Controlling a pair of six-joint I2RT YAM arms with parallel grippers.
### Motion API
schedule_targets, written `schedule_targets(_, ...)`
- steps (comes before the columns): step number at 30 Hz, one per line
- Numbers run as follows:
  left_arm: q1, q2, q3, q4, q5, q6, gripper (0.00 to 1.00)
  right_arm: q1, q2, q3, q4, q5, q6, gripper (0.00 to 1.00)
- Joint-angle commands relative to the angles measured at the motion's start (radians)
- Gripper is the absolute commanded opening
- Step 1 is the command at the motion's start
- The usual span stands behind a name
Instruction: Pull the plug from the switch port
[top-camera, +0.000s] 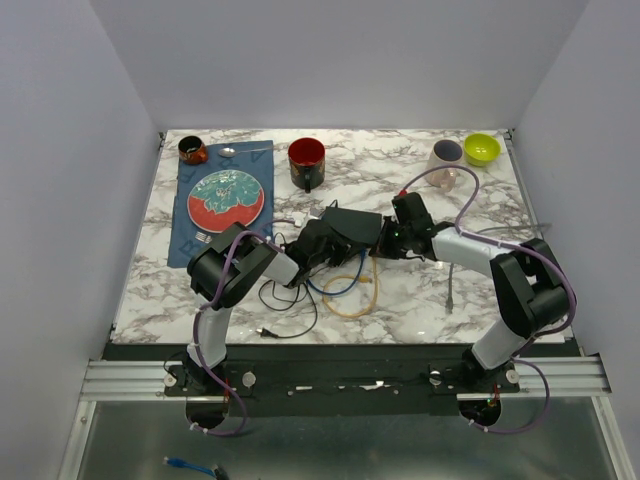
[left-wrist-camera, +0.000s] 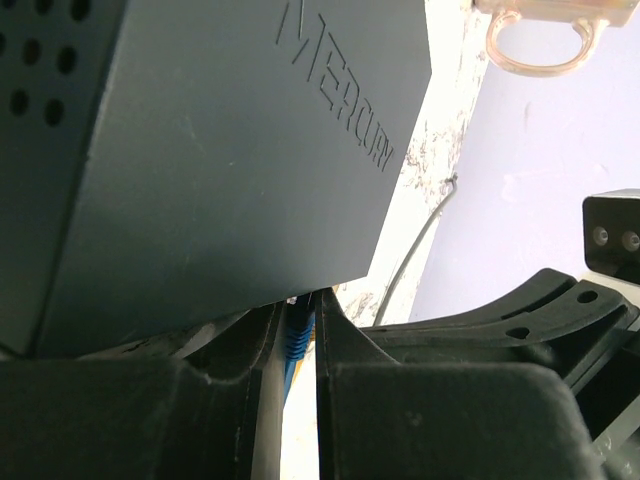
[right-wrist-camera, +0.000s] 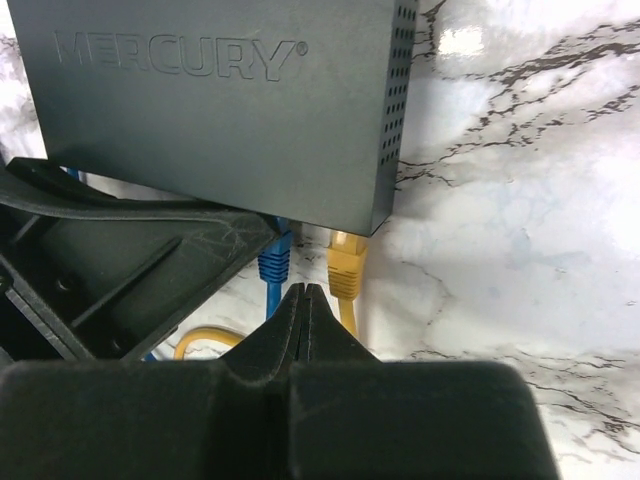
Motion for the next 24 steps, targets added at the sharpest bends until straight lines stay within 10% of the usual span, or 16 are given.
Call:
schedule_targets(1, -0.007, 0.018, -0.025, -0.047, 0.024, 0.012, 0.00, 0.011, 0.013, 0.024, -0.003, 0.029, -0.018, 0.01)
schedule_targets(24, -0.047, -0.071, -0.111, -0.113, 0.066, 0.090, 0.00, 0.010, 0.110, 0.170, -0.017, 0.096, 0.015, 0.01)
